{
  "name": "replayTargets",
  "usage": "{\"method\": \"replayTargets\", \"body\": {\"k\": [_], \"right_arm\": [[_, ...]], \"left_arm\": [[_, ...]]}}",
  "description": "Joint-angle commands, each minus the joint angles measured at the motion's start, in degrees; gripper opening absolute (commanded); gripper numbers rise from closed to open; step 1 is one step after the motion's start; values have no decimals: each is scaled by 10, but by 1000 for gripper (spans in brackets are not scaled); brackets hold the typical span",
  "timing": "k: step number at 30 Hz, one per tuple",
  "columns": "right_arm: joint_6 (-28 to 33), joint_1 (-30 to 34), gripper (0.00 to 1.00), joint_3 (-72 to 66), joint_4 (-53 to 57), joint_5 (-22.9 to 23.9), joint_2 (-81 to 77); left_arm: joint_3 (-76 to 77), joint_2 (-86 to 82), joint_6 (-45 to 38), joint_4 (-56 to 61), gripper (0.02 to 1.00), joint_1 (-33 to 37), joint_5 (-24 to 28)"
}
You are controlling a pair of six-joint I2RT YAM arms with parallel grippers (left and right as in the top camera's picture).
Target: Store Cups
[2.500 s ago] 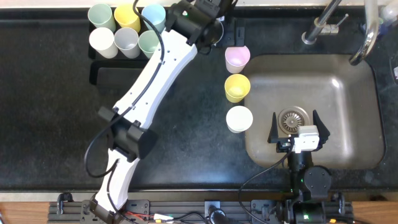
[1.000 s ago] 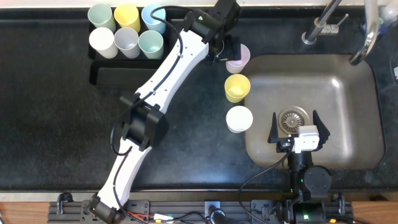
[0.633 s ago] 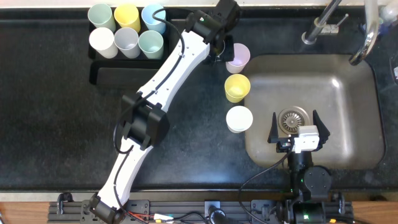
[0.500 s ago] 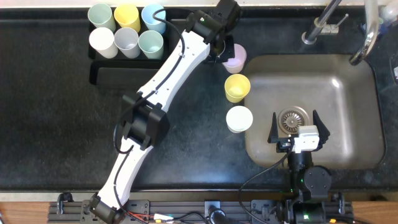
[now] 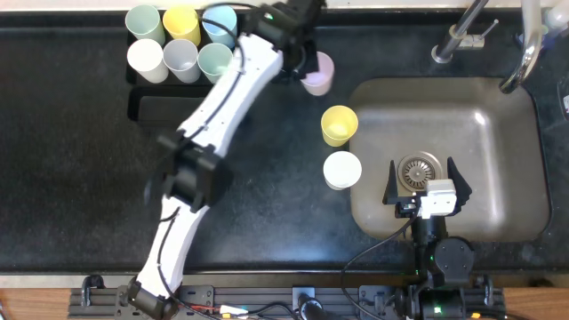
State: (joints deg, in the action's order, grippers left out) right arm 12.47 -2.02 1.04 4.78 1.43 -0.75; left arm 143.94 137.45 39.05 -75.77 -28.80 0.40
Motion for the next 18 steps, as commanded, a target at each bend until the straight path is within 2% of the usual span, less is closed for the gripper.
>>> {"method": "replayTargets", "body": {"k": [1, 4, 6, 10, 14, 18], "right_arm": [[2, -3, 998, -8, -3, -4, 4], [2, -3, 998, -8, -3, -4, 4], [2, -3, 998, -8, -3, -4, 4], [2, -3, 998, -8, -3, -4, 4], [2, -3, 996, -8, -3, -4, 4], [2, -3, 998, -8, -3, -4, 4]], "left_arm": [[16, -180, 30, -65, 36, 33, -104], [15, -246, 92, -167, 36, 73, -200], [-2, -278, 109, -213, 36, 114, -224], [-109, -339, 106, -199, 36, 208, -203], [-250, -377, 105, -131, 36, 305, -123], [-363, -375, 105, -50, 36, 362, -71]]}}
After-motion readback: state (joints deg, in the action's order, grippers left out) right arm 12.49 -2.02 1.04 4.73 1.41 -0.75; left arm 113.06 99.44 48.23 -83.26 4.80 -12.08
